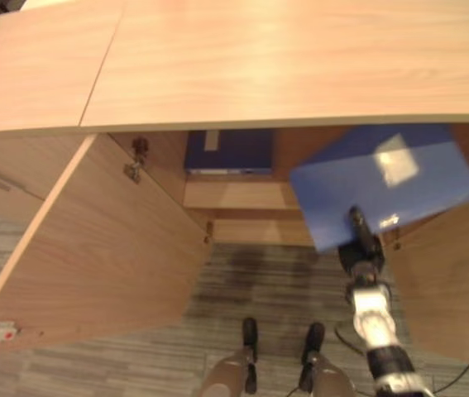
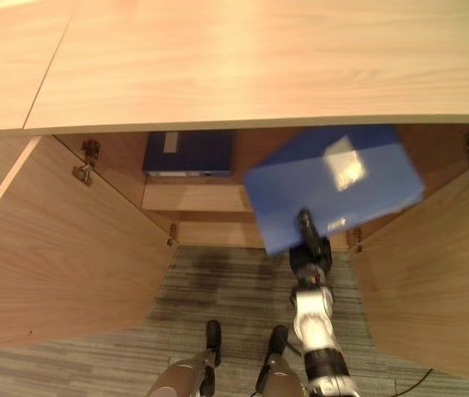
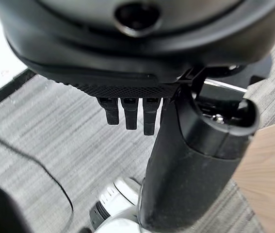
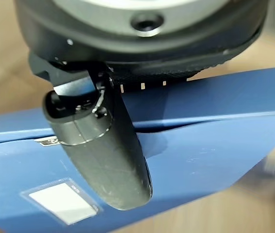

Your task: Put the empty folder in the office cabinet

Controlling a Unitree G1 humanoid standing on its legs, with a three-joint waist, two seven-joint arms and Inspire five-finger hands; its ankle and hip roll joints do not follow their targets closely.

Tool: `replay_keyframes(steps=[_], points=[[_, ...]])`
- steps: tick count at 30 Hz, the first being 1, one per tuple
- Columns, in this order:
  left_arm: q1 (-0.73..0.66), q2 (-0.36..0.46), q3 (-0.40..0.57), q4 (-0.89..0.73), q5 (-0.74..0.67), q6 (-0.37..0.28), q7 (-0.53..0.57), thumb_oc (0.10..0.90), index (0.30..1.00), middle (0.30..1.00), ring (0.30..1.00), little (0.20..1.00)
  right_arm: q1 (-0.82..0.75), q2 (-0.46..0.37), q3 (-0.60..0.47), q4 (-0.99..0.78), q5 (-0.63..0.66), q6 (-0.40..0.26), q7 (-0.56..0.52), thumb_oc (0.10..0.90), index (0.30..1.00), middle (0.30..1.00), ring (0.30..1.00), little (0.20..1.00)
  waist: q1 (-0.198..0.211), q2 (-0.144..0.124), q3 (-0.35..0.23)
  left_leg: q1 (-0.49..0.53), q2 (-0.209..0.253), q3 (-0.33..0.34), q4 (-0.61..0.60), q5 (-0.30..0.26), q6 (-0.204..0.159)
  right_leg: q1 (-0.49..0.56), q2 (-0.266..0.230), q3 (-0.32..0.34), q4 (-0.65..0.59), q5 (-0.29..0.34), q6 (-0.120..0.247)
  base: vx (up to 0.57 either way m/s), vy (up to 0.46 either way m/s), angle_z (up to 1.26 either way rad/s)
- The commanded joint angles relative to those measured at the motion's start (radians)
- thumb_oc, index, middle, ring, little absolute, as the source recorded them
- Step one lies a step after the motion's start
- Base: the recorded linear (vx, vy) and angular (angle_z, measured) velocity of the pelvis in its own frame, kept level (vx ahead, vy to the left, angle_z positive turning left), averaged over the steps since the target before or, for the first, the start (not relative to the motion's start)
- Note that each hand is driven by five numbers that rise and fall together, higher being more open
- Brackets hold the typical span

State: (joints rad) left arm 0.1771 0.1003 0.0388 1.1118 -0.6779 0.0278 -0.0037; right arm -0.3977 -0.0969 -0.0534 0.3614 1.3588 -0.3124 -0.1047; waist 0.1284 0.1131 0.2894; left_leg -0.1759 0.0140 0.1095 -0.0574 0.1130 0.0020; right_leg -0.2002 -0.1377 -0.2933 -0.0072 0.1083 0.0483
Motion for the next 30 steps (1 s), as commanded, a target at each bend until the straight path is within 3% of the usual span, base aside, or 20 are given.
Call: replay_keyframes(steps=[1,3,8,9,12,16,18,19,23,27,30], points=[[0.025,0.061,-0.055,0.041,0.058,-0.013,0.05,0.8,0.9,0.9,0.9,0.9,-0.193,-0.038,-0.059,-0.114,0.038,-0.182,0.025,0.4,0.3,0.3,0.3,0.3,0.007,-0.038,-0.008,-0.035,-0.002,-0.027,0.004,-0.001,-0.037,0.061,-0.014,0.034,0.027,-0.085,0.041,-0.03,0.041,0.03],[0.017,0.083,-0.089,0.017,0.066,-0.024,0.059,0.8,0.9,0.9,0.9,0.9,-0.295,-0.066,-0.084,-0.071,0.066,-0.22,-0.001,0.4,0.3,0.3,0.3,0.3,0.021,-0.029,0.016,-0.057,-0.013,-0.03,0.017,-0.006,-0.031,0.035,-0.031,0.031,0.048,-0.083,0.048,-0.06,0.069,0.04],[-0.001,0.129,-0.166,-0.071,0.076,-0.039,0.075,0.8,0.9,0.9,0.9,0.9,-0.497,-0.173,-0.08,0.063,0.043,-0.234,-0.087,0.4,0.3,0.3,0.3,0.3,0.053,-0.026,0.069,-0.132,-0.023,-0.03,0.064,-0.014,-0.024,-0.037,-0.052,0.036,0.103,-0.086,0.052,-0.09,0.026,0.07],[-0.005,0.154,-0.184,-0.098,0.083,-0.039,0.08,0.8,0.9,0.9,0.9,0.9,-0.585,-0.221,-0.086,0.145,0.037,-0.235,-0.133,0.4,0.3,0.3,0.3,0.3,0.07,-0.023,0.098,-0.19,-0.027,-0.032,0.117,-0.026,-0.018,-0.084,-0.064,0.032,0.147,-0.096,0.051,-0.11,-0.046,0.04],[-0.003,0.183,-0.203,-0.124,0.082,-0.044,0.083,0.8,0.9,0.9,0.9,0.9,-0.679,-0.307,-0.09,0.291,0.054,-0.209,-0.173,0.4,0.3,0.3,0.3,0.3,0.093,-0.021,0.118,-0.259,-0.024,-0.036,0.166,-0.037,-0.016,-0.136,-0.068,0.026,0.179,-0.103,0.049,-0.06,-0.05,0.07],[0.009,0.235,-0.23,-0.145,0.109,-0.044,0.075,0.8,0.9,0.9,0.9,0.9,-0.796,-0.431,-0.067,0.499,0.088,-0.129,-0.182,0.4,0.3,0.3,0.3,0.3,0.116,-0.021,0.115,-0.295,-0.021,-0.046,0.146,-0.025,-0.025,-0.169,-0.063,0.008,0.169,-0.106,0.053,0.0,-0.063,0.06],[0.01,0.248,-0.235,-0.145,0.116,-0.039,0.069,0.8,0.9,0.9,0.9,0.9,-0.835,-0.462,-0.057,0.546,0.107,-0.116,-0.18,0.4,0.3,0.3,0.3,0.3,0.121,-0.022,0.107,-0.295,-0.023,-0.063,0.135,-0.042,-0.032,-0.175,-0.059,0.021,0.17,-0.127,0.058,0.05,-0.05,0.04],[0.012,0.255,-0.237,-0.144,0.119,-0.039,0.069,0.8,0.9,0.9,0.9,0.9,-0.85,-0.473,-0.046,0.562,0.108,-0.114,-0.181,0.4,0.3,0.3,0.3,0.3,0.125,-0.019,0.114,-0.307,-0.021,-0.049,0.138,-0.021,-0.028,-0.188,-0.061,0.005,0.175,-0.111,0.051,0.11,-0.065,0.03],[0.02,0.29,-0.229,-0.138,0.126,-0.034,0.07,0.8,0.9,0.9,0.9,0.9,-0.935,-0.525,0.006,0.585,0.115,-0.115,-0.193,0.4,0.3,0.3,0.3,0.3,0.148,-0.019,0.094,-0.331,-0.03,-0.074,0.161,-0.059,-0.031,-0.21,-0.066,0.015,0.214,-0.153,0.053,0.04,-0.051,0.02],[0.037,0.323,-0.211,-0.173,0.114,-0.03,0.08,0.8,0.9,0.9,0.9,0.9,-0.976,-0.513,0.028,0.553,0.115,-0.132,-0.193,0.4,0.3,0.3,0.3,0.3,0.182,-0.004,0.09,-0.403,-0.035,-0.053,0.268,-0.115,-0.009,-0.287,-0.105,-0.023,0.358,-0.187,0.061,-0.02,0.034,0.07],[0.073,0.346,-0.217,-0.222,0.103,-0.022,0.083,0.8,0.9,0.9,0.9,0.9,-0.966,-0.502,0.018,0.503,0.131,-0.147,-0.184,0.4,0.3,0.3,0.3,0.3,0.203,-0.014,0.071,-0.448,-0.026,-0.041,0.302,-0.132,0.001,-0.335,-0.131,-0.06,0.405,-0.184,0.083,0.01,0.011,0.01]])
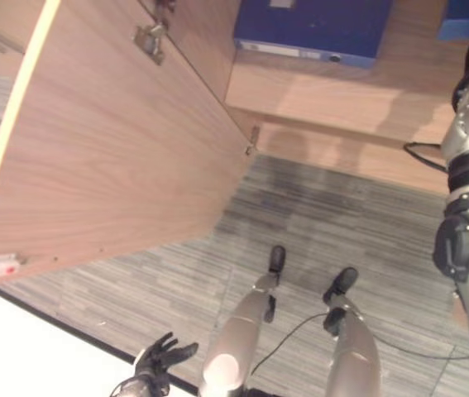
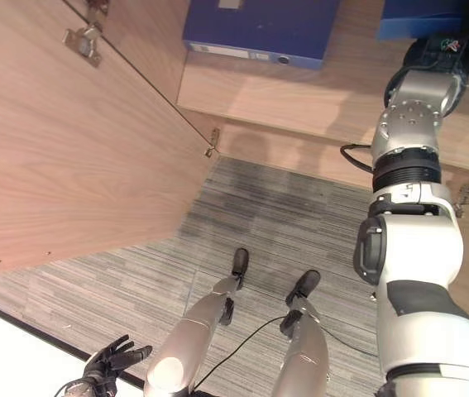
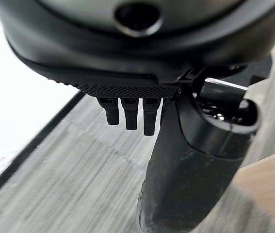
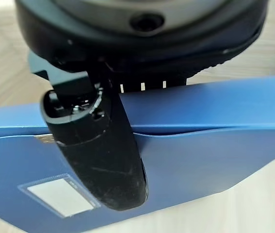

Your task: Put the empty folder in the office cabinet

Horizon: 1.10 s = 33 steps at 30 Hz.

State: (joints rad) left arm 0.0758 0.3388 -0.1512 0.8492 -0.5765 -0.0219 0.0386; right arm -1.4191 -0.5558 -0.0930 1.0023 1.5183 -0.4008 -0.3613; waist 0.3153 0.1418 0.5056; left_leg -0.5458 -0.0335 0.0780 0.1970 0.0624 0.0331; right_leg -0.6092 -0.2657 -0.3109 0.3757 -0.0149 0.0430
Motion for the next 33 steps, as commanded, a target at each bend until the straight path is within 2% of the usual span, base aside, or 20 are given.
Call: replay_keyframes(steps=[1,4,5,6,7,8,10,11,13,14,15,17,18,19,20,26,33], points=[[0.182,0.11,-0.035,0.021,0.0,0.03,0.043,0.8,0.9,0.9,0.9,0.9,0.061,-0.045,0.055,-0.145,-0.033,-0.061,0.069,0.4,0.3,0.3,0.3,0.3,0.016,-0.043,-0.148,-0.077,0.02,-0.011,0.046,-0.081,-0.031,0.078,-0.003,-0.046,0.012,-0.062,0.088,0.08,0.004,0.08],[0.241,0.127,-0.061,-0.058,0.007,0.053,0.039,0.8,0.9,0.9,0.9,0.9,0.109,-0.021,0.04,-0.182,-0.038,-0.071,0.053,0.4,0.3,0.3,0.3,0.3,0.007,-0.05,-0.168,-0.005,0.009,-0.028,0.008,-0.081,-0.034,0.154,0.007,-0.052,-0.067,-0.046,0.095,0.14,0.079,0.06],[0.255,0.137,-0.078,-0.089,0.018,0.071,0.03,0.8,0.9,0.9,0.9,0.9,0.148,-0.002,0.007,-0.211,-0.043,-0.079,0.046,0.4,0.3,0.3,0.3,0.3,0.013,-0.047,-0.193,0.054,-0.009,-0.037,-0.022,-0.092,-0.027,0.208,-0.01,-0.047,-0.101,-0.024,0.113,0.23,0.176,-0.08],[0.259,0.137,-0.084,-0.101,0.026,0.08,0.024,0.8,0.9,0.9,0.9,0.9,0.176,-0.001,-0.011,-0.224,-0.047,-0.079,0.042,0.4,0.3,0.3,0.3,0.3,0.015,-0.039,-0.204,0.088,-0.023,-0.042,-0.035,-0.1,-0.019,0.223,-0.029,-0.043,-0.092,-0.002,0.127,0.27,0.225,-0.17],[0.265,0.139,-0.088,-0.115,0.036,0.089,0.019,0.8,0.9,0.9,0.9,0.9,0.208,-0.002,-0.031,-0.237,-0.056,-0.078,0.039,0.4,0.3,0.3,0.3,0.3,0.01,-0.02,-0.217,0.128,-0.042,-0.054,-0.048,-0.112,-0.005,0.237,-0.062,-0.024,-0.043,0.054,0.151,0.15,0.2,-0.12],[0.272,0.142,-0.091,-0.12,0.037,0.092,0.019,0.8,0.9,0.9,0.9,0.9,0.222,-0.001,-0.035,-0.247,-0.061,-0.078,0.034,0.4,0.3,0.3,0.3,0.3,0.009,-0.018,-0.213,0.143,-0.052,-0.056,-0.057,-0.11,0.004,0.244,-0.073,-0.021,-0.034,0.058,0.165,0.18,0.214,0.09],[0.277,0.15,-0.09,-0.139,0.053,0.103,0.01,0.8,0.9,0.9,0.9,0.9,0.271,0.02,-0.058,-0.267,-0.079,-0.075,0.028,0.4,0.3,0.3,0.3,0.3,0.007,0.008,-0.223,0.201,-0.048,-0.058,-0.067,-0.114,0.014,0.27,-0.105,-0.007,0.043,0.067,0.159,0.17,0.197,0.39],[0.273,0.154,-0.087,-0.179,0.055,0.103,0.003,0.8,0.9,0.9,0.9,0.9,0.309,0.048,-0.073,-0.281,-0.096,-0.063,0.031,0.4,0.3,0.3,0.3,0.3,0.008,0.022,-0.212,0.256,-0.048,-0.043,-0.088,-0.113,0.007,0.257,-0.119,-0.043,0.05,0.065,0.147,0.16,0.111,0.27],[0.275,0.157,-0.081,-0.195,0.052,0.108,0.004,0.8,0.9,0.9,0.9,0.9,0.319,0.066,-0.083,-0.295,-0.101,-0.064,0.031,0.4,0.3,0.3,0.3,0.3,0.001,0.022,-0.207,0.278,-0.045,-0.047,-0.103,-0.12,-0.003,0.256,-0.1,-0.053,0.014,0.056,0.146,0.1,-0.025,-0.05],[0.275,0.157,-0.081,-0.206,0.049,0.107,0.003,0.8,0.9,0.9,0.9,0.9,0.327,0.084,-0.089,-0.315,-0.105,-0.071,0.031,0.4,0.3,0.3,0.3,0.3,-0.012,0.018,-0.2,0.3,-0.046,-0.053,-0.106,-0.126,-0.009,0.24,-0.072,-0.062,-0.06,0.07,0.146,0.13,-0.182,-0.12],[0.262,0.155,-0.078,-0.213,0.05,0.103,-0.004,0.8,0.9,0.9,0.9,0.9,0.361,0.119,-0.106,-0.357,-0.107,-0.092,0.039,0.4,0.3,0.3,0.3,0.3,-0.052,0.007,-0.184,0.344,-0.048,-0.063,-0.108,-0.131,-0.018,0.188,-0.003,-0.095,-0.242,0.157,0.146,0.2,-0.234,-0.2],[0.253,0.151,-0.071,-0.217,0.045,0.1,-0.001,0.8,0.9,0.9,0.9,0.9,0.375,0.124,-0.119,-0.37,-0.107,-0.098,0.039,0.4,0.3,0.3,0.3,0.3,-0.062,0.007,-0.183,0.367,-0.038,-0.073,-0.109,-0.141,-0.023,0.18,0.007,-0.094,-0.288,0.179,0.156,0.16,-0.167,-0.03],[0.249,0.141,-0.059,-0.21,0.055,0.106,-0.004,0.8,0.9,0.9,0.9,0.9,0.4,0.128,-0.121,-0.374,-0.11,-0.1,0.035,0.4,0.3,0.3,0.3,0.3,-0.057,-0.011,-0.194,0.381,-0.045,-0.083,-0.112,-0.15,-0.028,0.219,0.016,-0.111,-0.353,0.183,0.154,0.2,-0.129,0.34],[0.249,0.121,-0.044,-0.19,0.064,0.107,0.001,0.8,0.9,0.9,0.9,0.9,0.417,0.141,-0.129,-0.372,-0.118,-0.101,0.035,0.4,0.3,0.3,0.3,0.3,-0.055,-0.025,-0.211,0.395,-0.043,-0.085,-0.124,-0.159,-0.03,0.244,0.019,-0.123,-0.367,0.189,0.154,0.3,-0.205,0.54],[0.256,0.079,-0.015,-0.153,0.068,0.105,0.009,0.8,0.9,0.9,0.9,0.9,0.488,0.185,-0.14,-0.389,-0.129,-0.108,0.049,0.4,0.3,0.3,0.3,0.3,-0.057,-0.044,-0.244,0.426,-0.025,-0.083,-0.159,-0.147,-0.031,0.28,0.031,-0.132,-0.378,0.204,0.136,0.29,-0.167,0.37],[0.257,0.031,-0.019,-0.093,0.082,0.107,-0.001,0.8,0.9,0.9,0.9,0.9,0.592,0.222,-0.158,-0.422,-0.163,-0.119,0.057,0.4,0.3,0.3,0.3,0.3,-0.087,-0.043,-0.284,0.477,0.028,-0.09,-0.189,-0.149,-0.051,0.328,0.052,-0.132,-0.335,0.154,0.109,0.19,-0.141,-0.02],[0.203,-0.001,-0.049,-0.052,0.098,0.094,-0.003,0.8,0.9,0.9,0.9,0.9,0.584,0.206,-0.175,-0.37,-0.168,-0.101,0.05,0.4,0.3,0.3,0.3,0.3,-0.116,-0.016,-0.262,0.479,0.058,-0.088,-0.195,-0.149,-0.07,0.282,0.051,-0.125,-0.235,0.085,0.084,0.05,-0.07,0.03]])
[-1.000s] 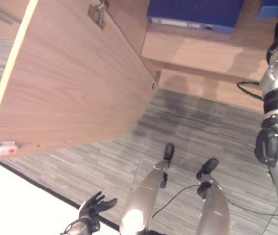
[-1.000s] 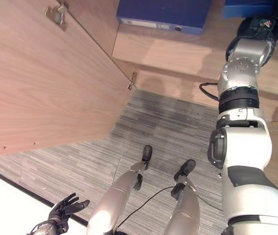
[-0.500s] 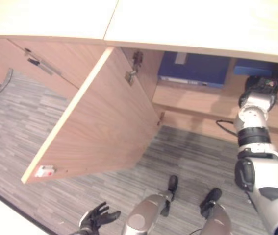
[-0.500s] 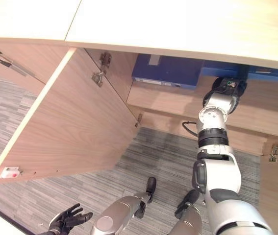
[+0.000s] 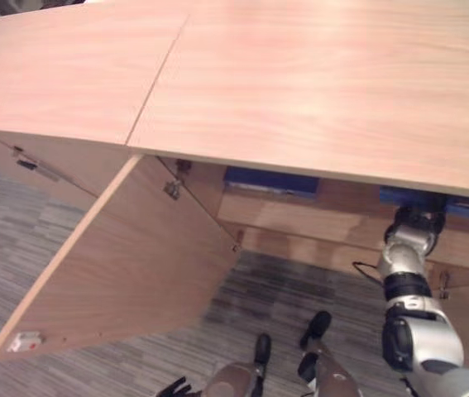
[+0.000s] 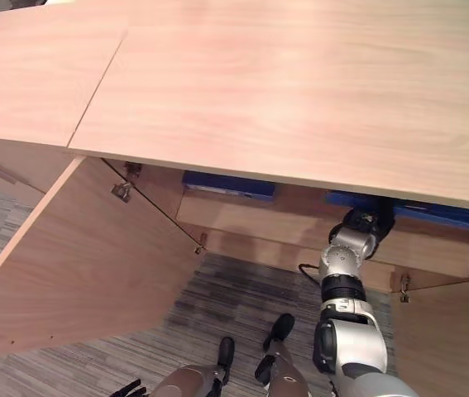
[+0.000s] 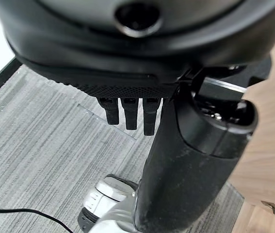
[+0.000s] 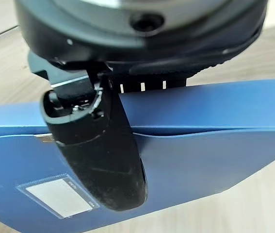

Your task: Put the empty folder in the office cabinet

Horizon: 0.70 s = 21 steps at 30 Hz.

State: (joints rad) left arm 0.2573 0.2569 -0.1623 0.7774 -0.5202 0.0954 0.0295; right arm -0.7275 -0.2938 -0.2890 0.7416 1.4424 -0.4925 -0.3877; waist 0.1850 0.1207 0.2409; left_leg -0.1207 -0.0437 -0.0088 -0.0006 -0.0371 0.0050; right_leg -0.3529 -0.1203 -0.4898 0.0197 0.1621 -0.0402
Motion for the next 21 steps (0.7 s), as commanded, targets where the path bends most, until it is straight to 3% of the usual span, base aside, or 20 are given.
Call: replay_keyframes(steps=[1,8,10,12,13,14,15,17,19,20,21], points=[[0.012,0.076,-0.039,0.036,0.042,-0.024,0.013,0.8,0.9,0.9,0.9,0.9,-0.112,-0.054,0.018,-0.101,-0.09,-0.01,0.074,0.4,0.3,0.3,0.3,0.3,0.011,0.01,0.011,0.048,0.071,0.0,0.004,-0.045,-0.043,0.012,-0.093,0.061,0.131,-0.097,0.164,-0.02,-0.045,-0.03],[-0.033,0.04,-0.033,0.102,0.047,-0.037,0.038,0.8,0.9,0.9,0.9,0.9,-0.12,-0.036,0.026,-0.092,-0.096,-0.009,0.057,0.4,0.3,0.3,0.3,0.3,-0.007,0.026,0.043,0.02,0.073,0.014,0.003,-0.046,-0.041,-0.067,-0.092,0.101,0.193,-0.122,0.151,-0.02,-0.012,-0.1],[-0.036,0.032,-0.039,0.105,0.033,-0.045,0.045,0.8,0.9,0.9,0.9,0.9,-0.126,-0.035,0.05,-0.084,-0.102,-0.005,0.054,0.4,0.3,0.3,0.3,0.3,-0.015,0.036,0.062,0.001,0.07,0.033,0.045,-0.069,-0.042,-0.088,-0.1,0.124,0.213,-0.127,0.147,-0.05,-0.019,-0.16],[-0.037,0.033,-0.036,0.095,0.016,-0.056,0.055,0.8,0.9,0.9,0.9,0.9,-0.114,-0.038,0.067,-0.1,-0.123,-0.005,0.049,0.4,0.3,0.3,0.3,0.3,-0.019,0.036,0.094,-0.064,0.072,0.048,0.179,-0.086,-0.062,-0.06,-0.107,0.13,0.199,-0.144,0.132,-0.05,-0.115,-0.12],[-0.042,0.035,-0.036,0.094,0.015,-0.06,0.06,0.8,0.9,0.9,0.9,0.9,-0.108,-0.042,0.067,-0.103,-0.126,-0.006,0.049,0.4,0.3,0.3,0.3,0.3,-0.015,0.038,0.108,-0.101,0.084,0.052,0.239,-0.074,-0.076,-0.034,-0.102,0.141,0.194,-0.177,0.136,-0.05,-0.193,-0.02],[-0.055,0.041,-0.043,0.089,0.011,-0.062,0.063,0.8,0.9,0.9,0.9,0.9,-0.104,-0.053,0.065,-0.112,-0.13,-0.005,0.046,0.4,0.3,0.3,0.3,0.3,-0.013,0.041,0.131,-0.173,0.098,0.064,0.308,-0.026,-0.092,-0.012,-0.1,0.12,0.181,-0.194,0.123,-0.02,-0.2,0.31],[-0.061,0.046,-0.055,0.081,0.02,-0.055,0.059,0.8,0.9,0.9,0.9,0.9,-0.114,-0.063,0.055,-0.111,-0.122,-0.001,0.043,0.4,0.3,0.3,0.3,0.3,-0.006,0.041,0.143,-0.249,0.098,0.086,0.296,0.005,-0.092,0.008,-0.097,0.1,0.168,-0.208,0.113,-0.05,-0.153,0.33],[-0.06,0.053,-0.06,0.079,0.029,-0.051,0.055,0.8,0.9,0.9,0.9,0.9,-0.12,-0.065,0.054,-0.114,-0.124,0.0,0.037,0.4,0.3,0.3,0.3,0.3,0.003,0.033,0.145,-0.28,0.091,0.092,0.27,0.026,-0.092,0.017,-0.095,0.093,0.159,-0.206,0.115,0.03,-0.066,0.19],[-0.046,0.063,-0.051,0.079,0.035,-0.052,0.059,0.8,0.9,0.9,0.9,0.9,-0.127,-0.064,0.071,-0.113,-0.124,0.0,0.038,0.4,0.3,0.3,0.3,0.3,0.035,0.02,0.165,-0.336,0.096,0.082,0.209,0.109,-0.108,0.034,-0.074,0.092,0.146,-0.203,0.117,0.04,-0.043,0.01],[-0.045,0.063,-0.049,0.079,0.035,-0.052,0.06,0.8,0.9,0.9,0.9,0.9,-0.128,-0.061,0.072,-0.113,-0.125,-0.002,0.037,0.4,0.3,0.3,0.3,0.3,0.038,0.015,0.164,-0.329,0.099,0.083,0.199,0.111,-0.114,0.034,-0.071,0.099,0.145,-0.208,0.117,0.05,0.083,-0.31],[-0.024,0.051,-0.034,0.113,0.038,-0.05,0.068,0.8,0.9,0.9,0.9,0.9,-0.155,-0.02,0.106,-0.148,-0.124,-0.014,0.04,0.4,0.3,0.3,0.3,0.3,0.057,0.032,0.169,-0.292,0.105,0.07,0.115,0.106,-0.095,0.006,-0.048,0.14,0.179,-0.208,0.122,0.04,0.101,-0.38]])
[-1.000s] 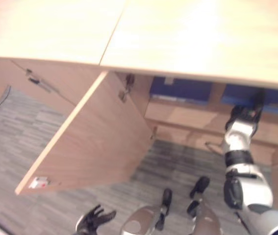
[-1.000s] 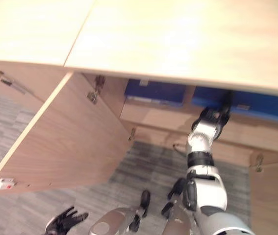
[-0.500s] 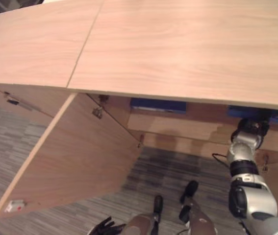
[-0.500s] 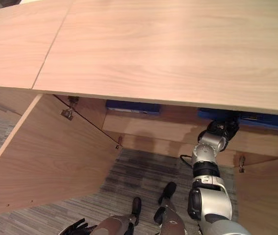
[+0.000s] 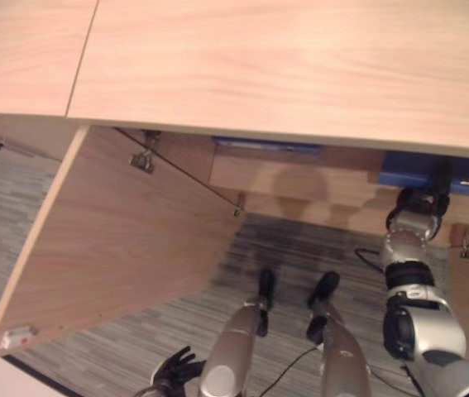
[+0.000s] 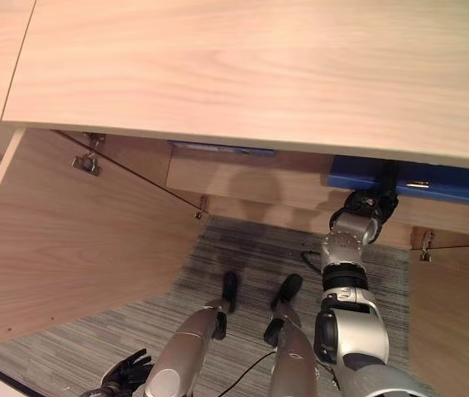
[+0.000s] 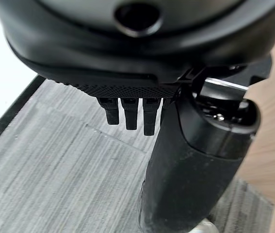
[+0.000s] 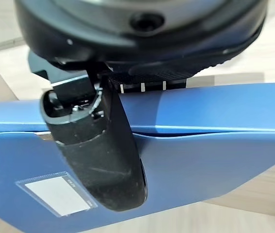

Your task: Put the empty folder in the office cabinet

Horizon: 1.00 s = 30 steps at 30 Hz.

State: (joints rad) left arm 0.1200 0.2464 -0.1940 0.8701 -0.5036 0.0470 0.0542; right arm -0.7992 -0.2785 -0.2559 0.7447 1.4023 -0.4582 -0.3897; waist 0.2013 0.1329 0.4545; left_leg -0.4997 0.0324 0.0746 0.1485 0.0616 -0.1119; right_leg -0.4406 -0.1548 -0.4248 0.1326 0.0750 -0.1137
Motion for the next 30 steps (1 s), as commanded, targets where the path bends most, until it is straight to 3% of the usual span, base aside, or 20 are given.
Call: replay_keyframes(steps=[1,13,18,22,25,26,27,30], points=[[0.115,0.063,-0.003,0.022,0.024,-0.001,0.045,0.8,0.9,0.9,0.9,0.9,-0.091,-0.029,0.078,-0.161,-0.081,-0.051,0.044,0.4,0.3,0.3,0.3,0.3,0.039,0.022,-0.044,0.087,0.026,-0.012,-0.043,0.01,0.026,0.083,-0.01,0.08,0.066,-0.116,0.195,0.02,0.12,-0.55],[0.11,0.092,-0.039,-0.039,0.016,-0.017,0.05,0.8,0.9,0.9,0.9,0.9,-0.213,-0.064,0.126,-0.245,-0.146,-0.101,-0.02,0.4,0.3,0.3,0.3,0.3,0.025,0.01,-0.019,0.06,0.014,0.015,-0.067,0.009,0.052,-0.009,-0.014,0.104,0.077,-0.1,0.192,-0.01,0.027,-0.17],[0.103,0.118,-0.068,-0.061,0.033,-0.023,0.058,0.8,0.9,0.9,0.9,0.9,-0.272,-0.062,0.117,-0.299,-0.188,-0.147,-0.085,0.4,0.3,0.3,0.3,0.3,0.017,0.027,0.024,0.026,-0.019,0.012,-0.043,-0.011,0.071,-0.058,-0.045,0.11,0.116,-0.099,0.198,-0.02,0.031,0.0],[0.106,0.143,-0.085,-0.101,0.021,-0.026,0.062,0.8,0.9,0.9,0.9,0.9,-0.342,-0.124,0.147,-0.276,-0.214,-0.134,-0.123,0.4,0.3,0.3,0.3,0.3,0.015,0.035,0.053,-0.011,-0.029,0.017,-0.025,-0.017,0.076,-0.096,-0.057,0.115,0.134,-0.098,0.2,-0.04,0.001,0.07],[0.106,0.151,-0.103,-0.113,0.019,-0.02,0.062,0.8,0.9,0.9,0.9,0.9,-0.357,-0.114,0.158,-0.27,-0.223,-0.136,-0.138,0.4,0.3,0.3,0.3,0.3,0.003,0.032,0.065,-0.024,-0.031,0.02,-0.024,-0.018,0.078,-0.111,-0.054,0.116,0.136,-0.091,0.2,-0.01,-0.001,0.02],[0.103,0.153,-0.1,-0.106,0.02,-0.017,0.061,0.8,0.9,0.9,0.9,0.9,-0.347,-0.107,0.163,-0.267,-0.215,-0.133,-0.131,0.569,0.554,0.554,0.554,0.554,-0.001,0.027,0.065,-0.021,-0.031,0.022,-0.026,-0.019,0.08,-0.109,-0.052,0.116,0.131,-0.086,0.201,0.0,0.0,0.0],[0.1,0.152,-0.096,-0.102,0.02,-0.018,0.061,0.8,0.9,0.9,0.9,0.9,-0.342,-0.112,0.17,-0.254,-0.213,-0.126,-0.13,0.8,0.9,0.9,0.9,0.9,-0.003,0.025,0.065,-0.018,-0.031,0.022,-0.028,-0.02,0.08,-0.108,-0.051,0.116,0.13,-0.085,0.201,0.0,0.0,0.0],[0.082,0.152,-0.089,-0.087,0.018,-0.017,0.061,0.8,0.9,0.9,0.9,0.9,-0.324,-0.11,0.166,-0.249,-0.206,-0.12,-0.116,0.8,0.9,0.9,0.9,0.9,-0.011,0.017,0.065,-0.001,-0.035,0.022,-0.036,-0.025,0.081,-0.094,-0.048,0.113,0.122,-0.079,0.203,0.0,-0.008,-0.02]])
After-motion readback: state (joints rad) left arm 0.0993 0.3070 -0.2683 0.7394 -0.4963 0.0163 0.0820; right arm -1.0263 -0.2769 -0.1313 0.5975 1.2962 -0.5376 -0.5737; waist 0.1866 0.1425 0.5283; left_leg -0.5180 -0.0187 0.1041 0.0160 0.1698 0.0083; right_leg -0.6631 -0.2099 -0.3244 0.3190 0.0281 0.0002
